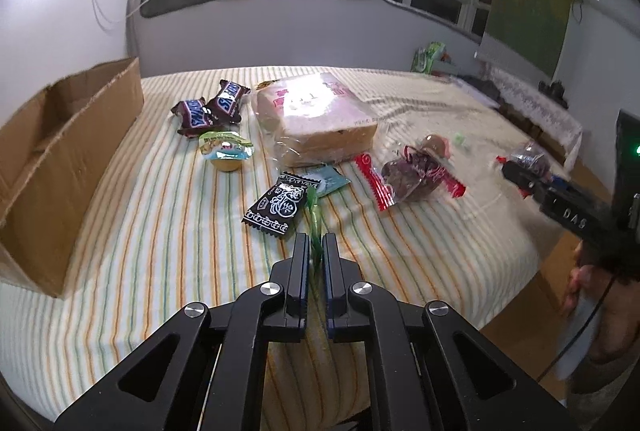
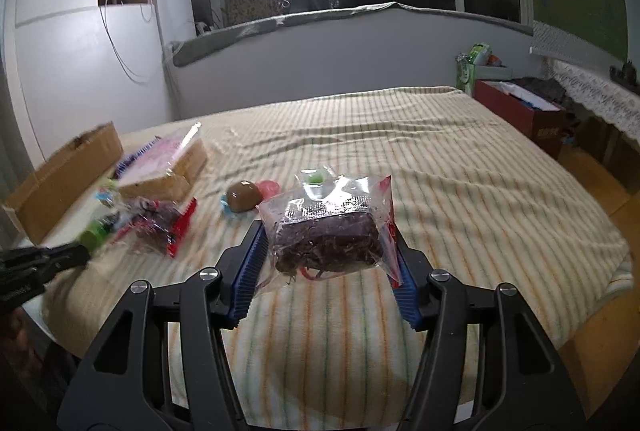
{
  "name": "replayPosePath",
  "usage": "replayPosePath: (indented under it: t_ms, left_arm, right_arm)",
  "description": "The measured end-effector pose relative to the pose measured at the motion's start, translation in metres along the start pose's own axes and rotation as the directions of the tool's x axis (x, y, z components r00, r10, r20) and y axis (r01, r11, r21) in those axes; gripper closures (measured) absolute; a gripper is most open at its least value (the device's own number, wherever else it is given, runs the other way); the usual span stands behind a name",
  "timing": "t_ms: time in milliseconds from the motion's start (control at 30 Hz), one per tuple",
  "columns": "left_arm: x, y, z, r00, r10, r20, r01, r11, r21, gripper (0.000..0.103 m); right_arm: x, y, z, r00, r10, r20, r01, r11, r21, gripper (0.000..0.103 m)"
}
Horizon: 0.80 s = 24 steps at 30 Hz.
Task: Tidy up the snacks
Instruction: 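Grasp the green candy with the left tool while the right tool grasps the clear chocolate bag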
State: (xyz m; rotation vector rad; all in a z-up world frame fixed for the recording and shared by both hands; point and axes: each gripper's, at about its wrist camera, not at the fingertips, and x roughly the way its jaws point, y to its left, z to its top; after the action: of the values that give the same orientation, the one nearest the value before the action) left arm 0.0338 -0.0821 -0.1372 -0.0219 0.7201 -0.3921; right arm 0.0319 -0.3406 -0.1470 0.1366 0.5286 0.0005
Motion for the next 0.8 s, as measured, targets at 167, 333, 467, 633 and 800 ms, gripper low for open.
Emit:
replayPosePath:
  t_ms: [167,333,467,633,800]
  left_arm:
    - [-0.005,0.0,0.005,1.0,-0.011,0.026,0.012,1.0,-0.002,0.1]
    - [-0.012,-0.005,0.013,0.997,-0.024,0.07,0.023,1.0,0.018,0.1]
    - [-0.016,-0.004,0.017,0.995,-0.024,0.093,0.022,1.0,0.022,0.1]
    - [-0.016,0.003,0.019,0.995,-0.023,0.096,0.022,1.0,0.007,0.1]
    - [-0.024,0.009,0.02,0.994,-0.01,0.112,0.01,1.0,0.001,0.1]
  right_arm:
    - [-0.007,-0.008,0.003,0.999,0.007,0.036,-0.008,1.0,0.024,0.043]
    - [-0.014,-0.021,0.008,0.998,-0.044,0.048,0.042,0.999,0.034,0.043]
    - [-0.015,-0.023,0.011,0.997,-0.064,0.044,0.062,0.998,0.031,0.043]
    - [-0.014,-0.015,0.012,0.997,-0.058,0.045,0.058,0.998,0.019,0.043]
    - [-0.015,-0.008,0.014,0.998,-0.05,0.048,0.05,0.999,0.004,0.043]
